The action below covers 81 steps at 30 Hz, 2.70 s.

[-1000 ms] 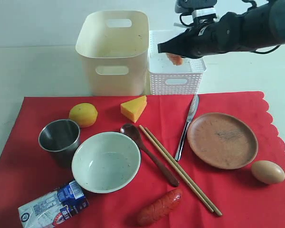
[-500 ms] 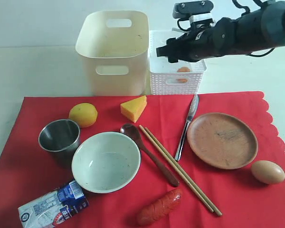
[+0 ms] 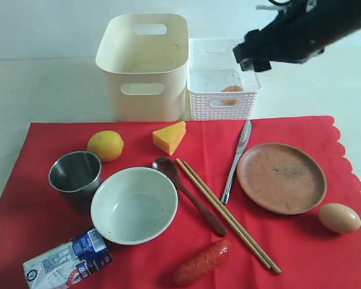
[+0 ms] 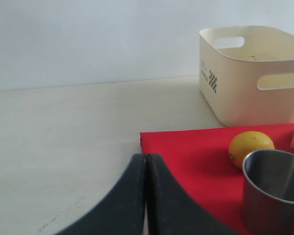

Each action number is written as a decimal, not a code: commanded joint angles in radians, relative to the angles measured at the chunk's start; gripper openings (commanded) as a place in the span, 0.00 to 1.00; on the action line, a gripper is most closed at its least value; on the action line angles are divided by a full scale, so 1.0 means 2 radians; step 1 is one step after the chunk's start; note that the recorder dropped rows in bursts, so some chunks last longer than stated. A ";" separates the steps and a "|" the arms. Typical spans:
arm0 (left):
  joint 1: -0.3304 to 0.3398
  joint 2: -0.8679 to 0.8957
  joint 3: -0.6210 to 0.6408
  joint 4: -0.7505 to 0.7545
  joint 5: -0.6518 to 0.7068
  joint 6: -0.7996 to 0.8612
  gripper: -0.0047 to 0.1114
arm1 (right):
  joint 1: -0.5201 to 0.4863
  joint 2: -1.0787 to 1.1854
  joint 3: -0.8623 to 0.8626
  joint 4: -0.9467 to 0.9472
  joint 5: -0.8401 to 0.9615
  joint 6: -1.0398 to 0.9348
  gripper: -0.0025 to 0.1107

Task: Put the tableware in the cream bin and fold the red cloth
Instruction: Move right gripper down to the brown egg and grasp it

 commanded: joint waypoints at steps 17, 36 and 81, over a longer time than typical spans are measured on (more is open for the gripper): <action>-0.002 -0.003 0.000 0.002 -0.002 -0.003 0.06 | -0.002 -0.315 0.464 -0.002 -0.161 0.081 0.62; -0.002 -0.003 0.000 0.002 -0.002 -0.003 0.06 | -0.036 -0.203 0.500 -0.003 -0.287 0.048 0.65; -0.002 -0.003 0.000 0.002 -0.002 -0.003 0.06 | -0.060 -0.285 0.499 -0.003 -0.292 0.129 0.02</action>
